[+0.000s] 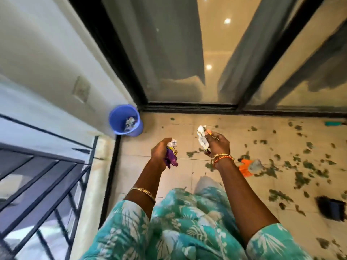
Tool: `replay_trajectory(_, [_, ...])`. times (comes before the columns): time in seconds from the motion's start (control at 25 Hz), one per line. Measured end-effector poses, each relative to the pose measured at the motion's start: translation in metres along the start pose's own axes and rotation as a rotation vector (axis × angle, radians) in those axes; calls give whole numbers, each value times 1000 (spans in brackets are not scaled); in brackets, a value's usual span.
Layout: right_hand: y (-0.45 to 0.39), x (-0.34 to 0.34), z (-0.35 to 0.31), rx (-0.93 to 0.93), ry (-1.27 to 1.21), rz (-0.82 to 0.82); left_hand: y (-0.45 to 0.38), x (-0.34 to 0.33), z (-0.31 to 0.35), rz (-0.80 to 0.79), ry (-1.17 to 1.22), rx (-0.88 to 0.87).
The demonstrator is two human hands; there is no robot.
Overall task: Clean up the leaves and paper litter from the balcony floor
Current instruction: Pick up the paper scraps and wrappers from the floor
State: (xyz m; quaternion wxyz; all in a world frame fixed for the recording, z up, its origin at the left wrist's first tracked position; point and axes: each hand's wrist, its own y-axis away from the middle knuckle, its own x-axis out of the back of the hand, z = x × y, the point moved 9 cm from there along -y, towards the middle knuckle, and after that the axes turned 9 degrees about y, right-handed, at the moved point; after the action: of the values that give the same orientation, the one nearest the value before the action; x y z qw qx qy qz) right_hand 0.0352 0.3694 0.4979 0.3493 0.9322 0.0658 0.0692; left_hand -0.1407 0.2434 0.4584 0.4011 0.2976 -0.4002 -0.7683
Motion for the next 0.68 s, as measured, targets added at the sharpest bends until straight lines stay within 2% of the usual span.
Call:
replay_trajectory(0.16, [4,-94,20,-161,-11,-196,-16,55,25,39,178,0])
replay_trajectory(0.32, [-19,-188,30,-327,-53,-265,-56,94,73,93,277,30])
replay_trajectory(0.48, [-74,-290,38,-367,130,-335,-135,135,135,168,218,31])
replay_trajectory(0.68, [-167,-403,90,-373,320,-385,-275,195,163,232,349,1])
